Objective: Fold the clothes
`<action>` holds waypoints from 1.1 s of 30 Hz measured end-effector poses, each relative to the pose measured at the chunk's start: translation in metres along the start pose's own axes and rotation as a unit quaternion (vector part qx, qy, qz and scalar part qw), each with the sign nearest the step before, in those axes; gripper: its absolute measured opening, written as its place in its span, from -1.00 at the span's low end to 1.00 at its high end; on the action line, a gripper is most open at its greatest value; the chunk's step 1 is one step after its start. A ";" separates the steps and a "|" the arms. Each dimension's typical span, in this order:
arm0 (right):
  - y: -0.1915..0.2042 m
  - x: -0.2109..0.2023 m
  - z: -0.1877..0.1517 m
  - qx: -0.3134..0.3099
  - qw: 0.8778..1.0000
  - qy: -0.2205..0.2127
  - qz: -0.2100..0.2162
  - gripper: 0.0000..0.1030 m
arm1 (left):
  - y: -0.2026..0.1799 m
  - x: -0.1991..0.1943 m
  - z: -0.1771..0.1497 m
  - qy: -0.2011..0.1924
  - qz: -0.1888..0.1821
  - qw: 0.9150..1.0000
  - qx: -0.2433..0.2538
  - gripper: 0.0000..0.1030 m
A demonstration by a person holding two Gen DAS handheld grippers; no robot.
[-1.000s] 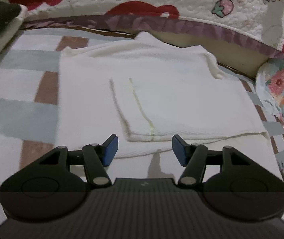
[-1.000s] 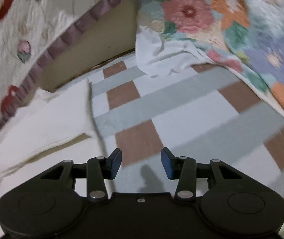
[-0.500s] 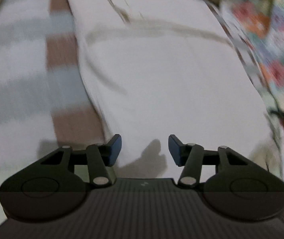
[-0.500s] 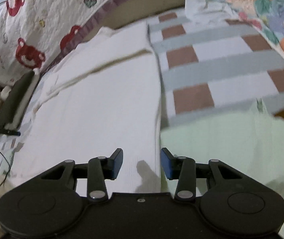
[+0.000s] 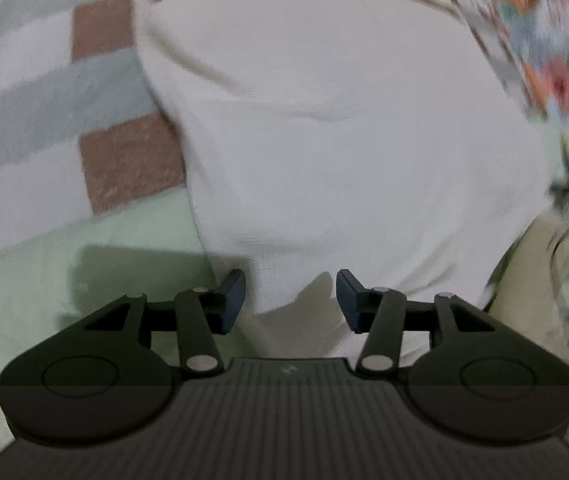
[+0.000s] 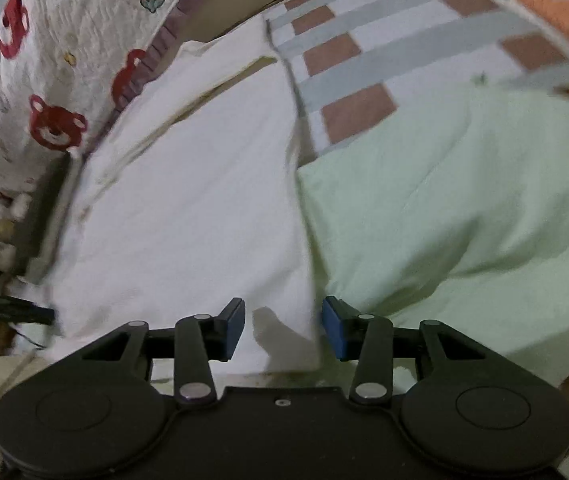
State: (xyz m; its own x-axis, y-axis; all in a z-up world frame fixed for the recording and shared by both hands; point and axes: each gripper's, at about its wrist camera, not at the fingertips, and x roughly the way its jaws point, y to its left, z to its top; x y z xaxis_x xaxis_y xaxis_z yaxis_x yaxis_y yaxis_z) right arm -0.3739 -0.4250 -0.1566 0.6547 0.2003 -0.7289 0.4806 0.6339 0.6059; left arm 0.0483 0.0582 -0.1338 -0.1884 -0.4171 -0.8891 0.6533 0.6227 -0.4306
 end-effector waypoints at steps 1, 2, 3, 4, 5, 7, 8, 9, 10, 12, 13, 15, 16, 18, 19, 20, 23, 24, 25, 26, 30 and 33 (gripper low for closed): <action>0.001 0.001 0.000 0.002 1.000 0.002 0.002 0.07 | 0.005 0.000 -0.001 -0.004 -0.008 1.000 -0.014 -0.04; 0.003 0.003 -0.001 0.001 1.000 0.005 0.001 0.13 | 0.004 0.001 -0.005 -0.010 -0.005 1.000 -0.011 -0.04; 0.006 0.004 -0.001 0.001 1.000 0.007 0.000 0.13 | 0.004 0.002 -0.009 -0.016 -0.002 1.000 -0.008 -0.04; 0.008 0.005 -0.001 0.000 1.000 0.009 -0.001 0.13 | 0.003 0.002 -0.013 -0.022 0.001 1.000 -0.005 -0.04; 0.010 0.007 -0.001 0.000 1.000 0.011 -0.001 0.11 | -0.001 0.003 -0.015 -0.023 0.005 1.000 0.008 -0.04; 0.014 0.009 -0.001 -0.001 1.000 0.015 -0.003 -0.16 | -0.011 0.008 -0.022 -0.004 0.018 0.999 0.038 -0.09; 0.016 0.011 -0.001 -0.001 1.000 0.017 -0.004 -0.55 | -0.017 0.012 -0.026 0.012 0.026 0.998 0.053 -0.10; 0.018 0.012 -0.001 -0.002 1.000 0.020 -0.005 -0.62 | -0.019 0.014 -0.029 0.023 0.029 0.998 0.059 -0.11; 0.021 0.013 -0.001 -0.002 1.000 0.022 -0.006 -0.63 | -0.022 0.016 -0.031 0.035 0.032 0.997 0.065 -0.11; 0.025 0.013 0.000 -0.008 1.000 0.027 -0.011 -0.64 | -0.018 0.020 -0.031 0.063 0.031 0.996 0.048 -0.11; 0.028 0.011 0.003 -0.014 0.999 0.030 -0.015 -0.64 | -0.017 0.022 -0.031 0.078 0.030 0.996 0.038 -0.10; 0.034 0.008 0.007 -0.026 0.999 0.037 -0.025 -0.64 | -0.006 0.024 -0.030 0.096 0.022 0.995 -0.007 -0.06; 0.037 0.006 0.009 -0.032 0.998 0.041 -0.030 -0.64 | 0.001 0.024 -0.031 0.102 0.020 0.994 -0.034 -0.05; 0.043 0.003 0.013 -0.044 0.997 0.047 -0.040 -0.61 | 0.005 0.021 -0.032 0.096 0.029 0.994 -0.046 -0.04; 0.046 0.001 0.015 -0.050 0.996 0.051 -0.045 -0.58 | 0.007 0.020 -0.033 0.093 0.034 0.994 -0.051 -0.03; 0.047 0.000 0.017 -0.058 0.995 0.051 -0.055 -0.58 | 0.007 0.017 -0.033 0.074 0.045 0.995 -0.048 -0.03; 0.056 0.001 0.018 -0.099 0.989 0.057 -0.099 -0.52 | 0.005 0.008 -0.032 0.003 0.051 0.998 -0.042 -0.08; 0.056 0.000 0.019 -0.102 0.989 0.050 -0.099 -0.50 | 0.006 0.010 -0.031 -0.004 0.040 0.998 -0.043 -0.10; 0.056 0.000 0.021 -0.105 0.989 0.043 -0.099 -0.50 | 0.006 0.011 -0.031 -0.010 0.029 0.999 -0.044 -0.24; 0.057 0.000 0.023 -0.107 0.989 0.036 -0.100 -0.50 | 0.008 0.013 -0.032 -0.010 0.015 0.999 -0.048 -0.39; 0.057 0.001 0.025 -0.110 0.990 0.018 -0.085 -0.50 | 0.016 0.006 -0.038 -0.030 -0.058 0.995 -0.077 -0.88; 0.054 0.004 0.024 -0.094 0.994 0.021 -0.051 -0.65 | 0.012 -0.003 -0.035 -0.049 -0.093 0.993 -0.055 -0.88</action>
State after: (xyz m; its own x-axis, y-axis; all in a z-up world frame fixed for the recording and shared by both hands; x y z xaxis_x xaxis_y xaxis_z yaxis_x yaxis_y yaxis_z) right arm -0.3313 -0.4080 -0.1185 0.5816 0.1560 -0.7983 0.4236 0.7797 0.4610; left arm 0.0313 0.0900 -0.1416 -0.2221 -0.5912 -0.7753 0.5284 0.5953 -0.6053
